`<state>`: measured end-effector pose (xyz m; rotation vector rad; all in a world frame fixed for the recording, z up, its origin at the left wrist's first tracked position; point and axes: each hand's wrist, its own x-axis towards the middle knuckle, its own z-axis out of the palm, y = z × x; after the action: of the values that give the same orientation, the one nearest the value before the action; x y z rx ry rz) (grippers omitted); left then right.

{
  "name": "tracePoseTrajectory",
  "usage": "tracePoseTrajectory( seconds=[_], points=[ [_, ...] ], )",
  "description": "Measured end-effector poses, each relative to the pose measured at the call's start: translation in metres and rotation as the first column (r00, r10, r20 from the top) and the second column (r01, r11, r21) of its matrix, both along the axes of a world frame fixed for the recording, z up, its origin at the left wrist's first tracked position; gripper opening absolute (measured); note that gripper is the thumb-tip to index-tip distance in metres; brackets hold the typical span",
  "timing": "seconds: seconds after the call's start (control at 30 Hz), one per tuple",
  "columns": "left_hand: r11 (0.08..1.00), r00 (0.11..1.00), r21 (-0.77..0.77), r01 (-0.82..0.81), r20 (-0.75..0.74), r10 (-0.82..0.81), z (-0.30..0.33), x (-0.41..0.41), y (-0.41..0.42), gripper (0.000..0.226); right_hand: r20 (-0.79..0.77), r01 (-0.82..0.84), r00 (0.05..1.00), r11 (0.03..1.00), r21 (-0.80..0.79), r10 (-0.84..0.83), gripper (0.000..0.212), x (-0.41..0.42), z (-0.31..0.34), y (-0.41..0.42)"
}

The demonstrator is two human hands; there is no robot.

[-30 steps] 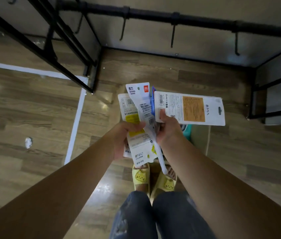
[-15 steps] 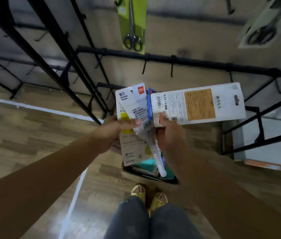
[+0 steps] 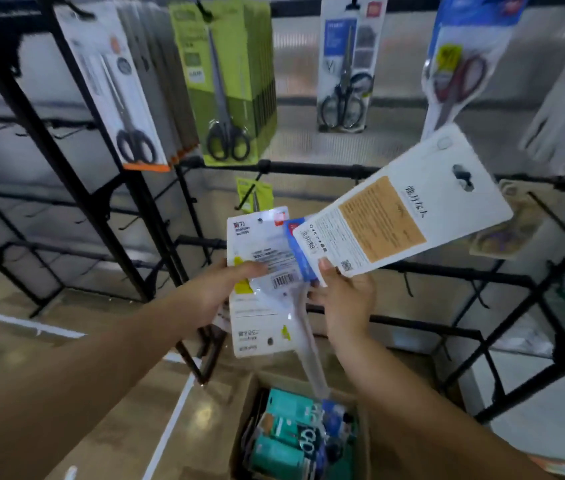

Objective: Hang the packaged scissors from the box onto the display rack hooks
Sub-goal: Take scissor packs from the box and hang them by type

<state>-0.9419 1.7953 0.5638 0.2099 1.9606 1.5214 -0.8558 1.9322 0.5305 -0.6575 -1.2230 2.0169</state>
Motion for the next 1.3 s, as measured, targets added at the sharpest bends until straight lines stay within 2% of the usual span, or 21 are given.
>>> tracePoseTrajectory(
  seconds=[0.07, 0.17, 0.23, 0.27, 0.37, 0.4, 0.43, 0.47, 0.5, 0.53, 0.57, 0.67, 0.73, 0.8, 0.9, 1.0, 1.03, 1.1, 1.17, 1.2, 1.3],
  points=[
    [0.999, 0.999, 0.029, 0.042, -0.028, -0.041, 0.009, -0.005, -0.004, 0.005, 0.022, 0.032, 0.999, 0.974, 0.225, -0.038, 0.025, 0.002, 0.007, 0.014],
    [0.988, 0.989, 0.048, 0.146, -0.011, -0.145, 0.02, -0.009, -0.004, 0.013, 0.085, 0.004, 0.995, 0.844, 0.536, -0.059, 0.015, -0.003, 0.021, 0.036],
    [0.982, 0.983, 0.039, 0.185, -0.001, -0.185, 0.028, -0.013, -0.002, 0.032, 0.134, -0.035, 0.987, 0.681, 0.731, -0.093, 0.018, -0.01, 0.036, 0.053],
    [0.983, 0.984, 0.038, 0.181, -0.003, -0.181, 0.032, -0.015, 0.0, 0.033, 0.123, -0.029, 0.985, 0.592, 0.806, -0.119, 0.018, -0.013, 0.045, 0.06],
    [0.989, 0.993, 0.089, 0.118, -0.03, -0.116, 0.045, -0.016, 0.006, 0.014, 0.043, -0.013, 0.994, 0.279, 0.96, -0.102, 0.019, -0.015, 0.072, 0.075],
    [0.989, 0.996, 0.123, 0.078, -0.06, -0.071, 0.048, -0.018, 0.006, 0.013, 0.043, -0.026, 0.991, 0.138, 0.99, -0.123, 0.02, -0.015, 0.079, 0.079],
    [0.986, 0.996, 0.157, 0.062, -0.07, -0.051, 0.049, -0.022, 0.007, 0.027, 0.043, -0.044, 0.986, -0.001, 0.999, -0.161, 0.02, -0.016, 0.084, 0.083],
    [0.983, 0.997, 0.175, 0.046, -0.07, -0.034, 0.054, -0.024, 0.008, 0.039, 0.046, -0.069, 0.979, -0.107, 0.992, -0.201, 0.022, -0.016, 0.089, 0.087],
    [0.972, 0.998, 0.226, 0.069, -0.027, -0.065, 0.057, -0.023, 0.009, 0.037, 0.059, -0.102, 0.971, -0.181, 0.978, -0.23, 0.025, -0.016, 0.093, 0.09],
    [0.959, 0.994, 0.268, 0.094, 0.023, -0.104, 0.06, -0.023, 0.01, 0.024, 0.072, -0.133, 0.964, -0.231, 0.964, -0.257, 0.03, -0.016, 0.096, 0.092],
    [0.948, 0.99, 0.304, 0.095, 0.072, -0.122, 0.064, -0.021, 0.011, 0.029, 0.072, -0.149, 0.957, -0.265, 0.953, -0.28, 0.035, -0.016, 0.099, 0.093],
    [0.945, 0.99, 0.315, 0.088, 0.074, -0.117, 0.064, -0.022, 0.014, 0.073, -0.01, -0.097, 0.956, -0.348, 0.932, -0.294, 0.045, -0.017, 0.108, 0.094],
    [0.936, 0.985, 0.34, 0.088, 0.109, -0.132, 0.066, -0.017, 0.02, 0.089, -0.067, -0.037, 0.961, -0.369, 0.929, -0.267, 0.046, -0.018, 0.112, 0.089],
    [0.89, 0.972, 0.432, 0.149, 0.103, -0.213, 0.072, -0.01, 0.026, 0.073, -0.052, -0.014, 0.977, -0.307, 0.952, -0.205, 0.039, -0.02, 0.116, 0.08],
    [0.842, 0.957, 0.498, 0.21, 0.074, -0.282, 0.076, -0.001, 0.033, 0.045, 0.098, -0.103, 0.983, -0.021, 0.994, -0.158, 0.039, -0.026, 0.125, 0.076],
    [0.858, 0.983, 0.496, 0.135, 0.042, -0.178, 0.074, -0.003, 0.033, 0.042, 0.165, -0.157, 0.982, 0.098, 0.983, -0.088, 0.064, -0.025, 0.13, 0.075],
    [0.855, 0.989, 0.507, 0.114, 0.021, -0.145, 0.074, -0.003, 0.032, 0.039, 0.167, -0.155, 0.985, 0.195, 0.969, -0.044, 0.072, -0.022, 0.132, 0.073],
    [0.84, 0.995, 0.535, 0.095, -0.032, -0.092, 0.073, -0.006, 0.027, 0.035, 0.065, -0.059, 0.998, 0.507, 0.86, 0.004, 0.073, -0.016, 0.132, 0.069],
    [0.826, 0.997, 0.56, 0.074, -0.073, -0.04, 0.071, -0.008, 0.024, 0.036, -0.028, 0.031, 0.999, 0.741, 0.671, -0.016, 0.047, -0.013, 0.133, 0.063],
    [0.821, 0.996, 0.566, 0.075, -0.09, -0.029, 0.07, -0.007, 0.024, 0.039, -0.003, -0.012, 1.0, 0.803, 0.595, 0.017, 0.037, -0.012, 0.135, 0.058],
    [0.827, 0.986, 0.544, 0.141, -0.154, -0.067, 0.069, -0.003, 0.027, 0.046, 0.009, -0.193, 0.977, 0.859, 0.474, 0.214, 0.047, -0.016, 0.136, 0.037]
  ],
)
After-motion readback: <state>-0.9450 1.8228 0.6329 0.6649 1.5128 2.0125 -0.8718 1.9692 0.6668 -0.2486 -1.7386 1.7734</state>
